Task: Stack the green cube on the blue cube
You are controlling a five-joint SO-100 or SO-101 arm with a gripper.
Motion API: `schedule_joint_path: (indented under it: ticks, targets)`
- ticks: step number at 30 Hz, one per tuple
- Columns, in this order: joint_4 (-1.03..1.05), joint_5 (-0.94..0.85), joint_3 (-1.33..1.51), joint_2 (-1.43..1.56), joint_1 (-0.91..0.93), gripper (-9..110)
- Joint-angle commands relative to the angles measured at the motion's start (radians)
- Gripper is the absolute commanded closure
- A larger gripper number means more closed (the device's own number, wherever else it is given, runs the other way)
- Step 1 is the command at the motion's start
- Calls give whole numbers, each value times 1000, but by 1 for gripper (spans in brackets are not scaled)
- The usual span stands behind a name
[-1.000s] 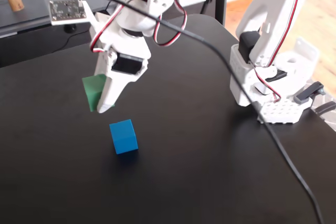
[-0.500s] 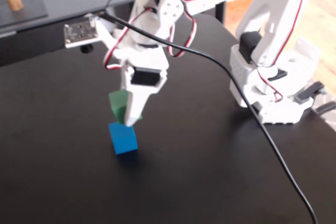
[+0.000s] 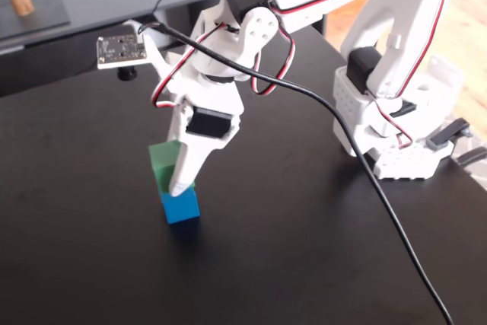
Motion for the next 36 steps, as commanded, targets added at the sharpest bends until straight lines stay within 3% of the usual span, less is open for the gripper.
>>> schedule_joint_path:
  ticks: [1, 10, 23, 31, 36]
  targets:
    - [-49, -26, -14, -8, 21, 97]
    - [-156, -60, 37, -67, 52, 97]
    - [-158, -67, 78, -61, 57, 95]
    - [-244, -117, 132, -43, 67, 68]
    - [-290, -121, 153, -37, 75, 64]
